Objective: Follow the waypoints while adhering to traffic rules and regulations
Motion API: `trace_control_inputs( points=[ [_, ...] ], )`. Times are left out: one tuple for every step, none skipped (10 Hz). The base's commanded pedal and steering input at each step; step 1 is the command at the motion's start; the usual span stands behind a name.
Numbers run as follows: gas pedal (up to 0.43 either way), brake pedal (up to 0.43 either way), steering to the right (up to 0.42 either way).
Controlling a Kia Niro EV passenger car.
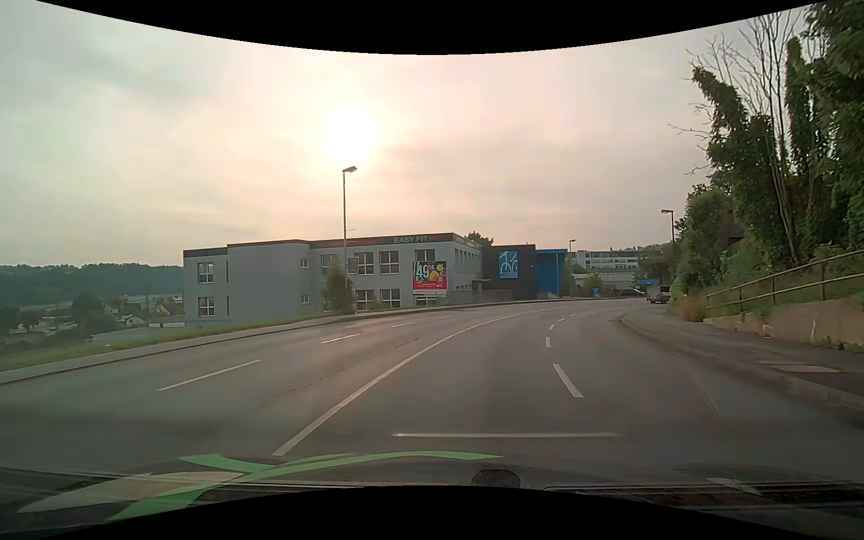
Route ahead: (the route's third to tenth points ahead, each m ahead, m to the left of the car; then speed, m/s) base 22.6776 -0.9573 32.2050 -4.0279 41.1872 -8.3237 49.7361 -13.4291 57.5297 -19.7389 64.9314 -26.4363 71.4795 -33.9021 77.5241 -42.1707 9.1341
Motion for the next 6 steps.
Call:
trace_control_inputs(
  points=[
    [0.067, 0.000, 0.036],
    [0.067, 0.000, 0.038],
    [0.067, 0.000, 0.041],
    [0.067, 0.000, 0.045],
    [0.059, 0.000, 0.046],
    [0.047, 0.000, 0.046]
  ],
)
